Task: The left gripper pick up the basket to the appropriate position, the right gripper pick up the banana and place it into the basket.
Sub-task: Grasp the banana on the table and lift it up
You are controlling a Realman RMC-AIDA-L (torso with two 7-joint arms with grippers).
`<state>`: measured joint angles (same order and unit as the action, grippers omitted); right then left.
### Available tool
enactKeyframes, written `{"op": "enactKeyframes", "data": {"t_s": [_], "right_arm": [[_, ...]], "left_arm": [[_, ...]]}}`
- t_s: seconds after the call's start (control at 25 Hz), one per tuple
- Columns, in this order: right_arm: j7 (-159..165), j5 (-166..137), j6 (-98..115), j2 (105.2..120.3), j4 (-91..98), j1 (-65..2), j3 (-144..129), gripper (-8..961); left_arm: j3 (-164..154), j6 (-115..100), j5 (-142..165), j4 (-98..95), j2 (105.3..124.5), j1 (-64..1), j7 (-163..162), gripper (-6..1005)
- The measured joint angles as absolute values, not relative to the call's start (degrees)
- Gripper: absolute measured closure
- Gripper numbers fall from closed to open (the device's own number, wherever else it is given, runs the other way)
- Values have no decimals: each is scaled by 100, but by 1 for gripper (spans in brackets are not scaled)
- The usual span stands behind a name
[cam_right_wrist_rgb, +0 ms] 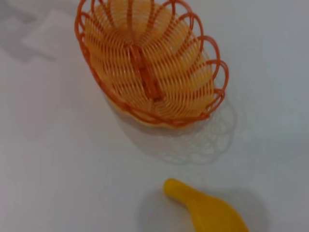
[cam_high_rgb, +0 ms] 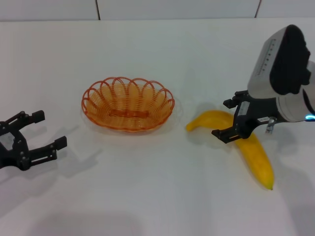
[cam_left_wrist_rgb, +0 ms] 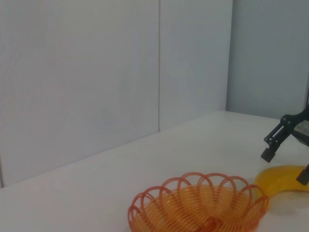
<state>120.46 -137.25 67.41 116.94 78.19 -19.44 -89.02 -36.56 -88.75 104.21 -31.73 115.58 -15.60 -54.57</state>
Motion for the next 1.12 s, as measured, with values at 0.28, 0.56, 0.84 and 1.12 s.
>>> {"op": "enactKeyframes", "data": {"t_s": [0.28,0.56,0.84,1.12], "right_arm": [[12184,-13937,6742,11689,7775,-2053,-8986,93],[12338,-14168,6779,11689,7749,-2141,-8999,92],[12380,-14185,6941,11689,7744,-2193,-9068,96],[12390,-14188,7027,11681,7666,-2294,-9083,104]], "left_arm": [[-3656,-8875,10423,-3173,11576,-1595,-5447,78],[-3656,-8876,10404,-3173,11579,-1632,-5442,78],[-3656,-8877,10400,-3173,11586,-1644,-5440,78],[-3656,-8873,10381,-3173,11597,-1656,-5440,78]]}}
